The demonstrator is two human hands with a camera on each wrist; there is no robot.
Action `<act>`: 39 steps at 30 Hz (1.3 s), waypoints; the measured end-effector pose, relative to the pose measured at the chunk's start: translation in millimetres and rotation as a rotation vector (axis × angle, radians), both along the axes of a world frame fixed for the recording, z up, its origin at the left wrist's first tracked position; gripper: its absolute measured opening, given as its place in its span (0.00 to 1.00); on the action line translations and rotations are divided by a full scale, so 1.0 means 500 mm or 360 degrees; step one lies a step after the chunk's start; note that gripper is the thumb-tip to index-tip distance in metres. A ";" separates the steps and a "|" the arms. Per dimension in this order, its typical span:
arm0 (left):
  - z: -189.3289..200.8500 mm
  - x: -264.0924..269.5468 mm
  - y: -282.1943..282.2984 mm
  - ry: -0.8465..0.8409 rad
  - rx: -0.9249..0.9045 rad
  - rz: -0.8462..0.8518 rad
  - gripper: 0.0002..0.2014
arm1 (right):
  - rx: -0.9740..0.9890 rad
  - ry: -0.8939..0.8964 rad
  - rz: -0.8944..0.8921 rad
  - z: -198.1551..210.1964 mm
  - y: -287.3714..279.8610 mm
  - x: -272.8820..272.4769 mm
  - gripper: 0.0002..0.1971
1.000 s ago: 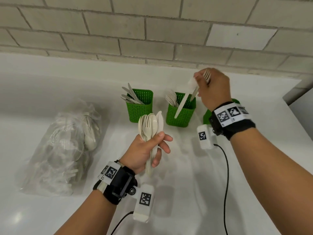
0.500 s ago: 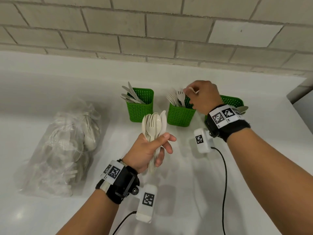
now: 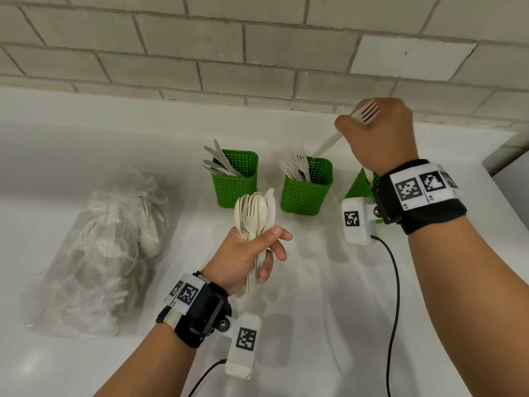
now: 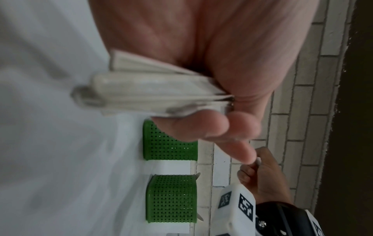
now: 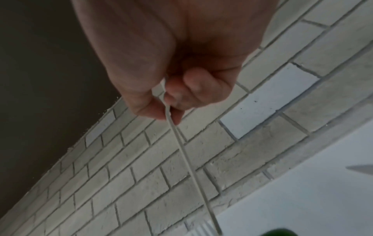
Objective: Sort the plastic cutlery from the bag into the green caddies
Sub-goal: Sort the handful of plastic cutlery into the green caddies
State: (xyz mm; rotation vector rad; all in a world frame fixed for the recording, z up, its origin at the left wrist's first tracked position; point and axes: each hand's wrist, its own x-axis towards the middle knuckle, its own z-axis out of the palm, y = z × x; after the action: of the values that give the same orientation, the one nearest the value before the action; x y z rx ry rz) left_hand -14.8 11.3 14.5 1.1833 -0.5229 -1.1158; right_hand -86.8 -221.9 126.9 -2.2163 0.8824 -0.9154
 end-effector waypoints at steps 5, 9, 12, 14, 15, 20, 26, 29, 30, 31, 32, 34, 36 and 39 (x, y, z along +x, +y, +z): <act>0.006 -0.011 -0.004 -0.0065 -0.0005 -0.0036 0.09 | 0.0163 0.0988 0.0079 -0.074 0.022 0.018 0.26; 0.002 -0.016 -0.013 -0.0092 0.0038 -0.0032 0.08 | 0.0016 0.0403 0.0206 -0.037 0.093 -0.018 0.20; 0.002 -0.024 -0.027 -0.0197 0.0042 0.0045 0.08 | 0.0167 0.0654 0.0728 -0.020 0.176 -0.050 0.20; 0.002 -0.033 -0.036 -0.0302 0.0044 0.0105 0.14 | 0.0156 0.0655 0.0703 -0.042 0.198 -0.059 0.23; 0.000 -0.037 -0.040 -0.0323 0.0043 0.0123 0.16 | 0.0217 0.0565 0.0681 -0.055 0.201 -0.061 0.23; 0.001 -0.050 -0.038 -0.0261 -0.0048 0.0096 0.09 | 0.1028 -0.0040 0.0689 -0.078 0.193 -0.071 0.16; 0.001 -0.054 -0.028 -0.0340 0.0067 0.0073 0.20 | 0.1308 -0.0535 0.0450 -0.083 0.174 -0.077 0.07; 0.005 -0.055 -0.027 -0.0514 0.0146 0.0137 0.22 | 0.1582 -0.1084 0.0252 -0.055 0.159 -0.076 0.07; 0.006 -0.054 -0.028 -0.0560 0.0164 0.0174 0.21 | 0.1647 -0.1237 0.0223 -0.043 0.157 -0.076 0.08; 0.007 -0.054 -0.028 -0.0598 0.0181 0.0215 0.18 | 0.1623 -0.1288 0.0182 -0.037 0.155 -0.074 0.09; 0.005 -0.052 -0.029 -0.0647 0.0203 0.0263 0.15 | 0.1519 -0.1242 0.0144 -0.031 0.160 -0.073 0.09; -0.010 -0.046 -0.035 -0.0804 0.0273 0.0363 0.09 | 0.1038 -0.0835 0.0168 -0.040 0.176 -0.072 0.08; -0.022 -0.042 -0.040 -0.1003 0.0316 0.0422 0.12 | 0.0531 -0.0177 0.0381 -0.067 0.203 -0.071 0.08; -0.022 -0.043 -0.042 -0.1184 0.0300 0.0379 0.20 | 0.0244 0.0349 0.0535 -0.109 0.231 -0.070 0.16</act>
State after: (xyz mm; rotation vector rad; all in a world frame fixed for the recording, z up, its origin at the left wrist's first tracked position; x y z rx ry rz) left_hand -36.4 -9.9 3.3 1.7806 -0.8226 -0.4996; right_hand -121.7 -106.4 72.2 -2.2657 0.6222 -0.4401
